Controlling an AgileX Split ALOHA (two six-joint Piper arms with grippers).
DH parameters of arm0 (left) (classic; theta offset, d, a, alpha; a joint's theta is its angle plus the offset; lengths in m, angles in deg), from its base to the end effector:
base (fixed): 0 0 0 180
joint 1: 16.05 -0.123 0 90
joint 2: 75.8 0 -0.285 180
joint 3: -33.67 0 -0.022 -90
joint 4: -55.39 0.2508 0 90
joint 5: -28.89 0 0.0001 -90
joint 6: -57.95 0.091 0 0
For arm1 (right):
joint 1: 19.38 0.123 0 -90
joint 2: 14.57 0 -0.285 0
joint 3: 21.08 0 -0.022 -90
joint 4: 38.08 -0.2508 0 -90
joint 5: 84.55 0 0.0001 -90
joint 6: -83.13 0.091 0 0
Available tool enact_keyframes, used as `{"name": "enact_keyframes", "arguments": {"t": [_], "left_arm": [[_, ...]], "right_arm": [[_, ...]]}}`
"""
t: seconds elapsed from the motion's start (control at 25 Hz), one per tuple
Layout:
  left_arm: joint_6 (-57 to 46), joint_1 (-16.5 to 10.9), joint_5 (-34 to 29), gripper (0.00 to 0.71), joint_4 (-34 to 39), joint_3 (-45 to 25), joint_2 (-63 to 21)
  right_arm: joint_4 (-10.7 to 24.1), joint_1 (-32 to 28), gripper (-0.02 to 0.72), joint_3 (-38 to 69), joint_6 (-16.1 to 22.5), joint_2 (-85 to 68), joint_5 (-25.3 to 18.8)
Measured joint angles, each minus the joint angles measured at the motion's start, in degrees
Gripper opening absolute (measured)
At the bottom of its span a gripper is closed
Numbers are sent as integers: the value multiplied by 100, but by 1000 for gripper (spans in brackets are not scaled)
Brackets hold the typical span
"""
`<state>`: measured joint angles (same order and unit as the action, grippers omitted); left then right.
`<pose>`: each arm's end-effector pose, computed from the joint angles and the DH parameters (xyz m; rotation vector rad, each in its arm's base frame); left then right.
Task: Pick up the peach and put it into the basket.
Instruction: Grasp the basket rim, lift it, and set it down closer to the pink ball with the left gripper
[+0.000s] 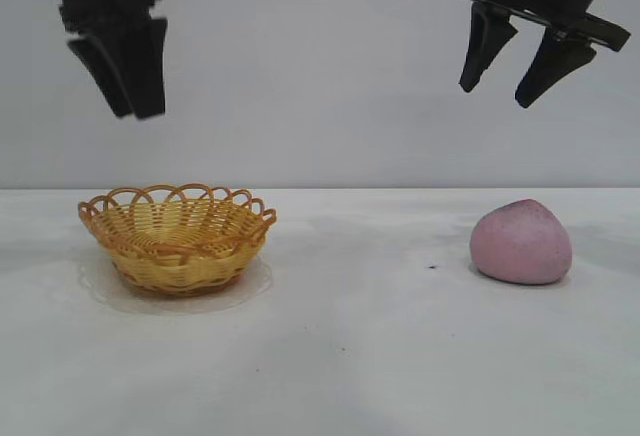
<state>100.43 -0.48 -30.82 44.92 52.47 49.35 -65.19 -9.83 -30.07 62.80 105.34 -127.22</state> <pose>0.4134 -0.1300 0.2195 1.2965 2.5521 -0.1545 0.4165 0.0986 0.2258 -0.3202 2.5964 0.4717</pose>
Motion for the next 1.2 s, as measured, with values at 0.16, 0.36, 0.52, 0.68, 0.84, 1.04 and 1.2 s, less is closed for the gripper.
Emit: {"name": "enact_keyframes", "arguments": {"t": [0.16,0.36,0.52,0.68,0.84,1.04,1.2], "left_arm": [[-23,37,-151,430,99,361,436],[-33,37,-186,430,123,678,892],[-46,37,-216,430,131,866,1177],[-46,37,-241,430,131,963,1434],[-55,37,-449,191,192,987,1579],[-393,48,-916,72,249,1036,1537],[-1122,48,-1047,0,249,1036,1193]], "right_arm": [[0,0,458,0,0,0,0],[0,0,458,0,0,0,0],[0,0,458,0,0,0,0],[0,0,458,0,0,0,-13],[0,0,458,0,-9,0,-25],[0,0,458,0,-9,0,-25],[0,0,458,0,-9,0,-28]]}}
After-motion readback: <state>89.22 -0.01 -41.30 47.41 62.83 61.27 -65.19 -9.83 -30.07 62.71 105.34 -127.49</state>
